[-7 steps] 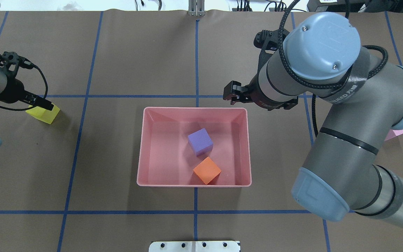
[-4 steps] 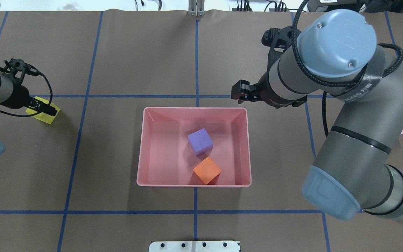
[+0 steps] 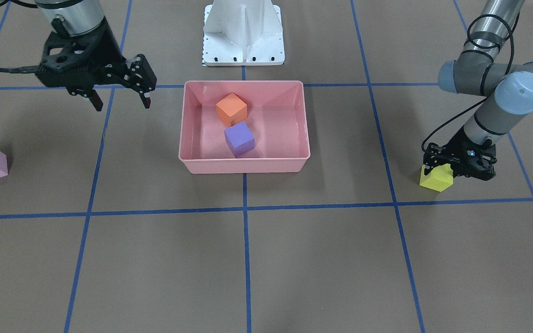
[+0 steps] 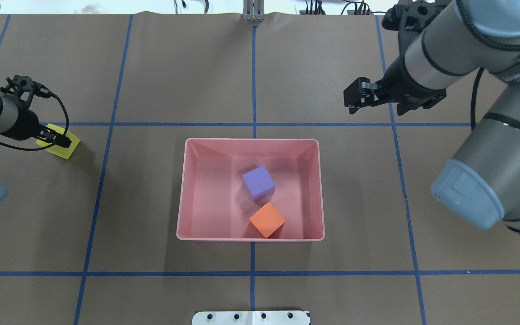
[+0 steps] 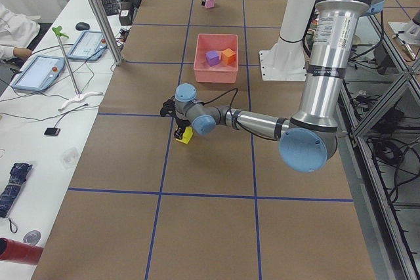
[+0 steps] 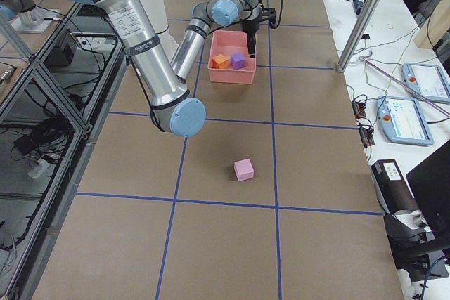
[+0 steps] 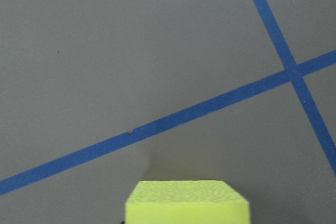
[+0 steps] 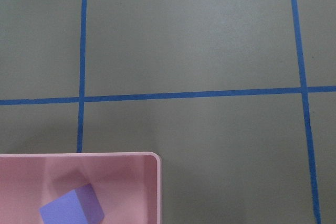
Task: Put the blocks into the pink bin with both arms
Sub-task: 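Grasp the yellow cube with the left gripper while the right arm withdraws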
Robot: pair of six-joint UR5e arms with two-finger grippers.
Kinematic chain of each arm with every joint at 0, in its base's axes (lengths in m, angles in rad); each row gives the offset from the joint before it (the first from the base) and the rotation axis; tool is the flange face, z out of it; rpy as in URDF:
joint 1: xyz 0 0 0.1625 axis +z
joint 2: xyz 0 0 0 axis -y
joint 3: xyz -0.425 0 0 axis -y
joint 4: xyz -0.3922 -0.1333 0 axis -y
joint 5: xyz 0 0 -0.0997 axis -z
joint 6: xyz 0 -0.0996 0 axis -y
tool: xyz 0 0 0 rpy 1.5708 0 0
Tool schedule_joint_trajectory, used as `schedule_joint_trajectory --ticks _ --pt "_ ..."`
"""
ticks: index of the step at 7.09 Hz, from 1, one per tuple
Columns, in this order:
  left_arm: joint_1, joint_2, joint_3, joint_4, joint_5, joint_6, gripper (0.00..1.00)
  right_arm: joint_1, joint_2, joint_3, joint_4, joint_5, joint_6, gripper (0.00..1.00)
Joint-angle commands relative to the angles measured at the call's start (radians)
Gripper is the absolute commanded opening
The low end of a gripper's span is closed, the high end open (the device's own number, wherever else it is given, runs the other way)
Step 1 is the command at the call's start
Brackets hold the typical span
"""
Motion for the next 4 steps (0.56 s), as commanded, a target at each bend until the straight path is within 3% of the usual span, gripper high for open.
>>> schedule_joint_trajectory --ticks 1,2,4 --pt "-0.003 -0.02 -0.14 0.144 -0.019 -0.008 0.38 0.166 -0.094 -0.036 0.002 0.104 -0.277 1.0" --pt "-0.003 -0.072 -0.265 0.348 -0.025 -0.013 0.39 0.237 -0.12 -0.087 0.002 0.168 -0.421 1.0" --pt "0.008 -0.262 -0.432 0.689 -0.025 -0.155 0.39 0.312 -0.222 -0.11 0.005 0.184 -0.624 1.0"
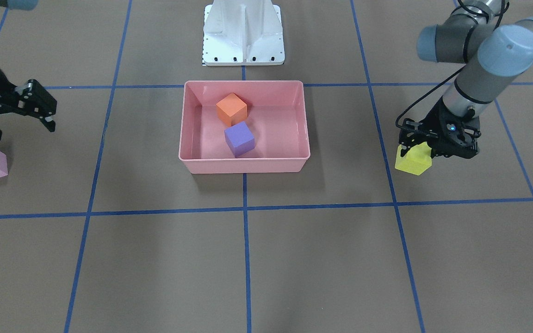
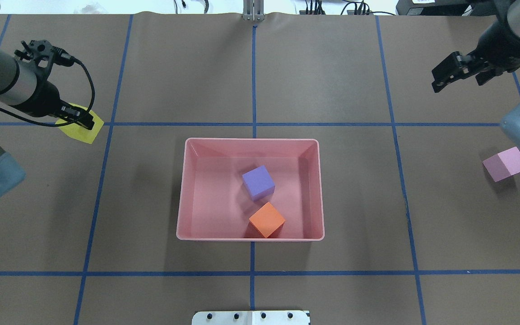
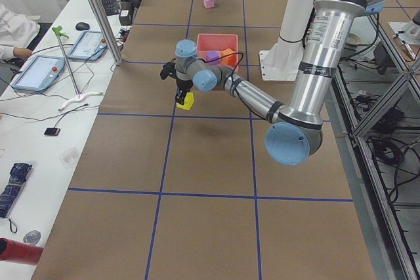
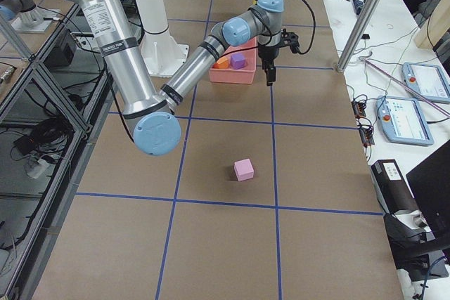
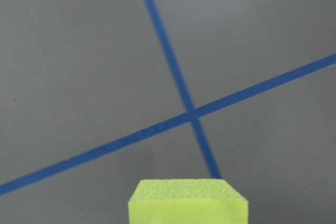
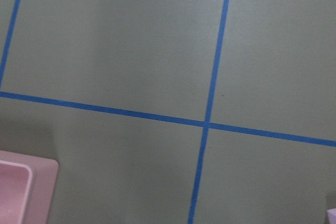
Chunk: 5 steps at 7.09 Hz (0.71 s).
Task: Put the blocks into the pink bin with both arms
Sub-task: 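Drop the yellow cube into the bin while the right gripper reaches the light pink cube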
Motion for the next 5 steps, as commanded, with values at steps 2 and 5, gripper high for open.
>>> schedule_joint_trajectory --ticks 2,5 --pt "0.16 -0.266 -0.115 0.281 0.038 -0.28 0.4 0.101 -0.179 -0.056 0.16 0.042 -0.2 1.0" --pt "0.389 -0.348 -0.101 0.29 0.227 -0.438 0.53 0.13 -0.334 -0.187 0.472 0.078 -0.255 1.0"
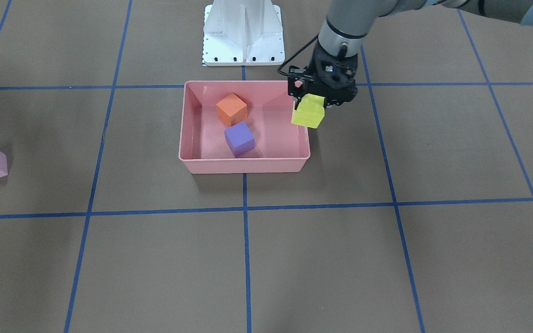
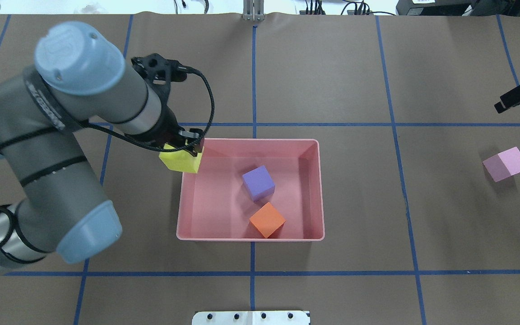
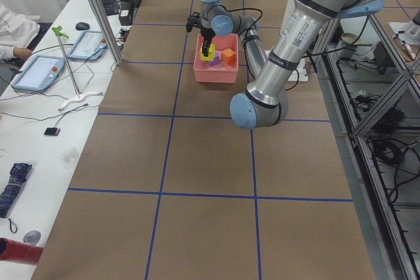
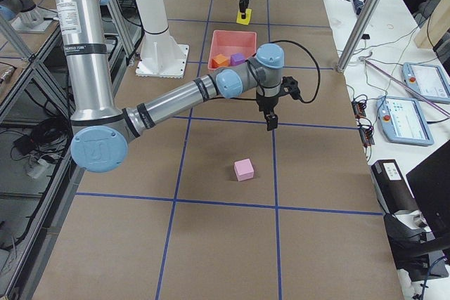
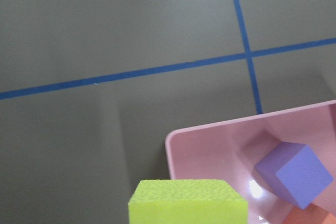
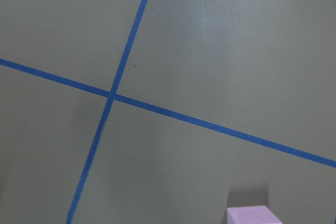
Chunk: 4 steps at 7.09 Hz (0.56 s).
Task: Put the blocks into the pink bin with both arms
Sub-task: 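Drop the yellow cube into the bin while the right gripper reaches the light pink cube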
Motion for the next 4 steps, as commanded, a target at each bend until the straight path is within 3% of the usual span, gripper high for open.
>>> schedule_joint_trajectory --ticks 1,2,4 --pt "0.103 -0.022 0.001 0.008 0.107 -0.038 1.0 0.009 -0.093 -0.04 0.13 0.004 -0.017 1.0" --pt "0.116 -0.026 -0.004 0.006 0.173 -0.036 1.0 0.009 -0.133 -0.054 0.191 -0.001 -0.014 1.0" --pt "0.116 -0.026 -0.008 0.006 0.174 -0.027 1.0 0.008 -0.171 -0.176 0.396 -0.009 0.022 1.0"
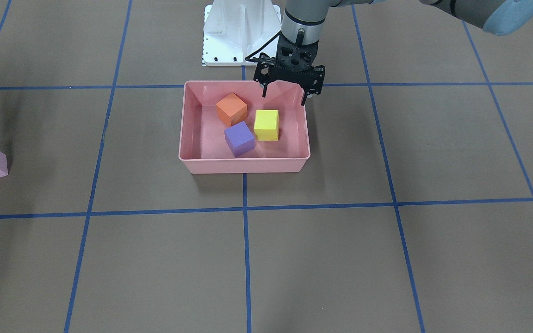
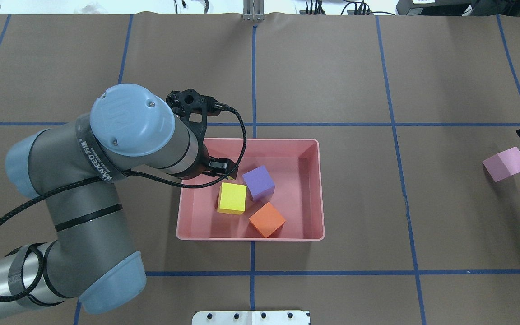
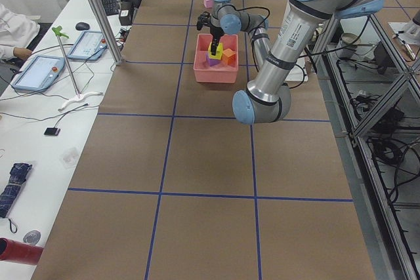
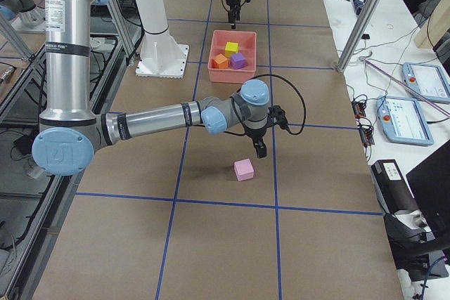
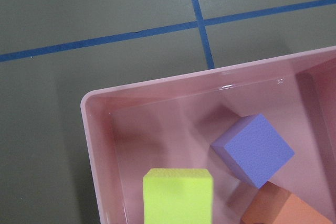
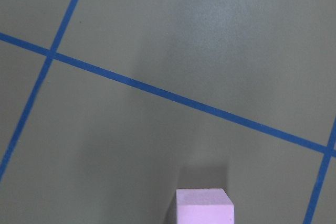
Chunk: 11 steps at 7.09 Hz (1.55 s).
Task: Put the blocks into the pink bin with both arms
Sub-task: 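Drop the yellow cube into the bin while the right gripper reaches the light pink cube, then grasp the light pink cube with the right gripper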
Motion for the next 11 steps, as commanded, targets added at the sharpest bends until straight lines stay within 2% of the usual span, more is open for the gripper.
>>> schedule_joint_trajectory --ticks 1,3,5,7,11 --pt "0.003 -0.002 -0.006 0.0 0.009 0.0 1.0 -0.01 -0.021 -0.144 0.214 -0.033 0.087 1.0" --pt "0.003 -0.001 -0.006 0.0 0.011 -0.003 1.0 -0.059 -0.02 -0.177 0.297 -0.047 0.217 0.99" --pt "0.005 0.001 -0.006 0.0 0.011 -0.003 1.0 -0.142 -0.026 -0.191 0.395 -0.113 0.33 0.99" --pt "0.005 0.002 -0.006 0.0 0.011 -0.003 1.0 -0.168 -0.05 -0.253 0.502 -0.14 0.329 1.0" --pt "0.006 0.007 -0.006 0.0 0.014 -0.004 1.0 -0.21 -0.054 -0.272 0.53 -0.153 0.33 1.0"
